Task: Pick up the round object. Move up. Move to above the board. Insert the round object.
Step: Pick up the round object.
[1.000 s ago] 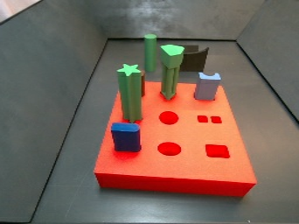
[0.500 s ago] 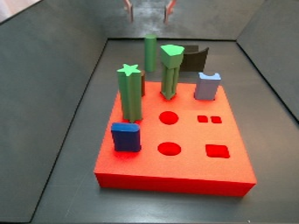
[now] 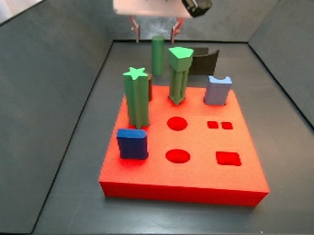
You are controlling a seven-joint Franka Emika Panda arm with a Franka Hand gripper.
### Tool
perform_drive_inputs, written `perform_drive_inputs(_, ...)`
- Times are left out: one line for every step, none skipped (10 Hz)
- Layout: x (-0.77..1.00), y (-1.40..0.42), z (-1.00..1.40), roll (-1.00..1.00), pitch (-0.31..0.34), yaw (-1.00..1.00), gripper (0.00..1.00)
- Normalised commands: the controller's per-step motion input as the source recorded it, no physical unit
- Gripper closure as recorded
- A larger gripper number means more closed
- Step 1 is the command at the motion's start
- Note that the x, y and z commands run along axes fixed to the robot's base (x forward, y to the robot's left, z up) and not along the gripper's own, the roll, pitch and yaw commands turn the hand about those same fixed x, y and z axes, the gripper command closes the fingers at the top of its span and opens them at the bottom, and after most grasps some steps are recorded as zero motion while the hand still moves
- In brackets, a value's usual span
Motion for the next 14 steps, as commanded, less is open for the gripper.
perform_drive_inputs(0.0, -0.1, -0.28, -0.2, -0.046, 0.0, 0.0)
perform_drive_inputs(0.0, -0.07, -0.22, -0.18, -0.031, 0.0, 0.0)
perform_drive_inputs(0.0, -0.08, -0.25, -0.19, -0.033, 0.0, 0.0)
perform_drive_inputs(0.0, -0.09, -0.26, -0.18, -0.016, 0.0, 0.0)
perform_drive_inputs(0.0, -0.15, -0.25, -0.15, -0.014, 0.0, 0.0)
perform_drive_inputs(-0.07, -0.17, -0.16, -0.13, -0.036, 0.0, 0.0)
perform_drive_inputs(-0.13, -0.11, -0.08, -0.09, -0.029, 0.0, 0.0)
perform_drive_inputs(-0.05, -0.07, -0.04, -0.06, 0.0, 0.0, 0.0)
perform_drive_inputs(0.0, -0.02, 0.0, 0.0, 0.0, 0.0, 0.0)
perform_drive_inputs(0.0, 0.0, 0.0, 0.0, 0.0, 0.0, 0.0)
perform_drive_inputs(0.0, 0.0, 0.0, 0.0, 0.0, 0.0, 1.0)
perform_drive_inputs(0.0, 0.0, 0.0, 0.0, 0.0, 0.0, 1.0)
perform_drive_inputs(0.0, 0.0, 0.0, 0.0, 0.0, 0.0, 1.0)
perform_drive_inputs(0.0, 0.0, 0.0, 0.0, 0.0, 0.0, 1.0)
